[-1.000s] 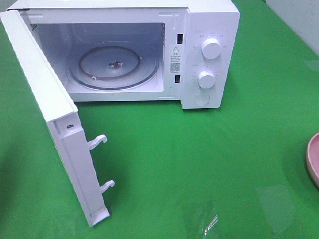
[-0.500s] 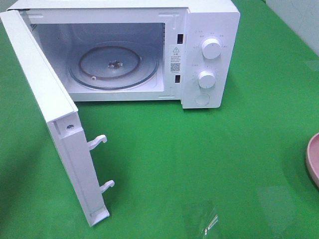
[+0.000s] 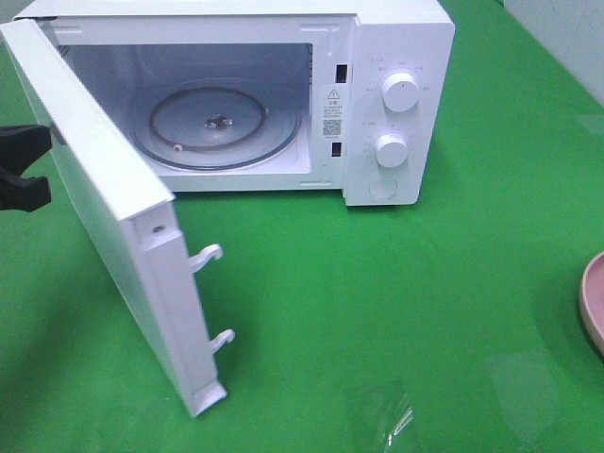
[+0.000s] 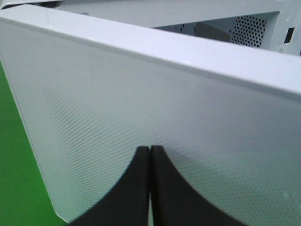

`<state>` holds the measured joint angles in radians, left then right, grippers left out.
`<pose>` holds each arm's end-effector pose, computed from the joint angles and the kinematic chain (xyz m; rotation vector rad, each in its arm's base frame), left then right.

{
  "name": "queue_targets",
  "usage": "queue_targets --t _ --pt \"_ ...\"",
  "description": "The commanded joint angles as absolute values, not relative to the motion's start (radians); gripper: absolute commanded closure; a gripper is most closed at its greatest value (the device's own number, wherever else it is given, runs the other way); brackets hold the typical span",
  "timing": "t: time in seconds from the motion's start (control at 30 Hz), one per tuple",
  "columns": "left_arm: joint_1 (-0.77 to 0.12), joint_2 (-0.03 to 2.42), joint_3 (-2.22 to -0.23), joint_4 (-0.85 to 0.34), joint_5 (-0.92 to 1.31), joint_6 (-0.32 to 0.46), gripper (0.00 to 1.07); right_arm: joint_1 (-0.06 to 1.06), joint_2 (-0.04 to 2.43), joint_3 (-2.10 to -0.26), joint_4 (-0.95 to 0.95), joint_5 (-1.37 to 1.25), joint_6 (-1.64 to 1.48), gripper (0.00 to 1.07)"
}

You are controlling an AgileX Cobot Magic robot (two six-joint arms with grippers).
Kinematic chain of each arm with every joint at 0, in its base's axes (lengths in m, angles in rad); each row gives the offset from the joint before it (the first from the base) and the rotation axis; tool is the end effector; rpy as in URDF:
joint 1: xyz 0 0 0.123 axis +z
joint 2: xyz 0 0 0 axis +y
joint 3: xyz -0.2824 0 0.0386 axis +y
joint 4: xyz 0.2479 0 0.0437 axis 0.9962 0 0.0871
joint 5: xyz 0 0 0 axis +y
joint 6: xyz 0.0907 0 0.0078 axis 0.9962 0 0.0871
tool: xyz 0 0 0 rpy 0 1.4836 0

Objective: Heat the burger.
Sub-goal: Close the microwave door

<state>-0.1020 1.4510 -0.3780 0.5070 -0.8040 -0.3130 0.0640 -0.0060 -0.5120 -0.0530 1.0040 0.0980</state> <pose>0.2395 -0.0565 0.1899 0.3930 1.7752 -0.3580 -0.0048 -0.0044 0.2852 0.0347 1.9685 0.0433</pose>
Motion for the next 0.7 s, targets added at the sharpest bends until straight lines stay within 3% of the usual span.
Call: queue_targets --t 0.03,0.3,0.53,0.7 --pt "-0.141 1.496 -0.420 0.508 -0.808 -0.313 1.07 0.058 -0.028 -0.508 -0.051 1.004 0.084 0.44" --pt "-0.230 1.581 -0.490 0.467 -0.803 -0.307 1.07 0.058 -0.028 -0.508 -0.051 1.004 0.084 0.44" --pt "-0.340 1.664 -0.582 0.335 -0.752 -0.215 1.07 0.058 -0.028 -0.508 -0.051 1.004 0.084 0.44" --pt "-0.365 1.697 -0.613 0.295 -0.752 -0.202 1.07 0.058 -0.028 -0.508 -0.051 1.004 0.084 0.44"
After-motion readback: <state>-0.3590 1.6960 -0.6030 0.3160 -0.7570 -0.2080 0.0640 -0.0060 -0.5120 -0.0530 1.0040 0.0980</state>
